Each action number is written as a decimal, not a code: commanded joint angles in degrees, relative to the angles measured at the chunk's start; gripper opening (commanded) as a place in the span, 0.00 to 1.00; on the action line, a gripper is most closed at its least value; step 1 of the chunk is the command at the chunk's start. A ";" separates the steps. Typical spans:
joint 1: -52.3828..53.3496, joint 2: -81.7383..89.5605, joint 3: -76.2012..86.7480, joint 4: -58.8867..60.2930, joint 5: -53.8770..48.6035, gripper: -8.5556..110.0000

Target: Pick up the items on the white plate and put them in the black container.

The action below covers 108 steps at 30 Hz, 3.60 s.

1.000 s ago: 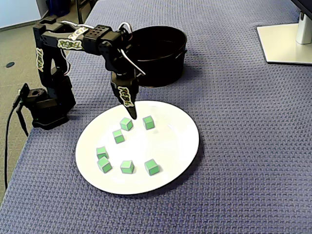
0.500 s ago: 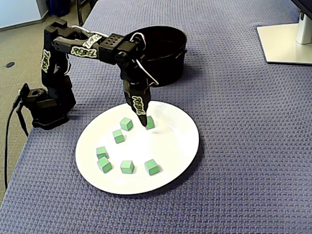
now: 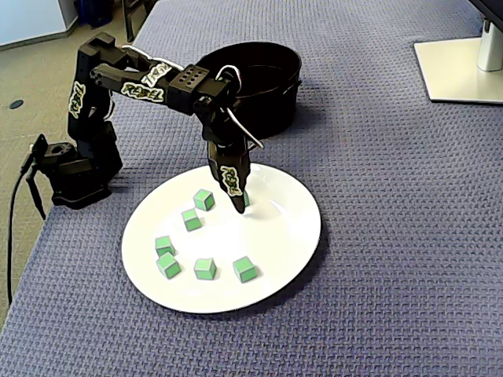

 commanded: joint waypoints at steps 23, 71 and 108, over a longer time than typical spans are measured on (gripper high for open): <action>-0.09 32.70 3.96 -19.07 38.32 0.07; -37.53 31.82 -18.54 20.30 55.99 0.30; 2.46 14.24 -5.27 30.67 -29.71 0.31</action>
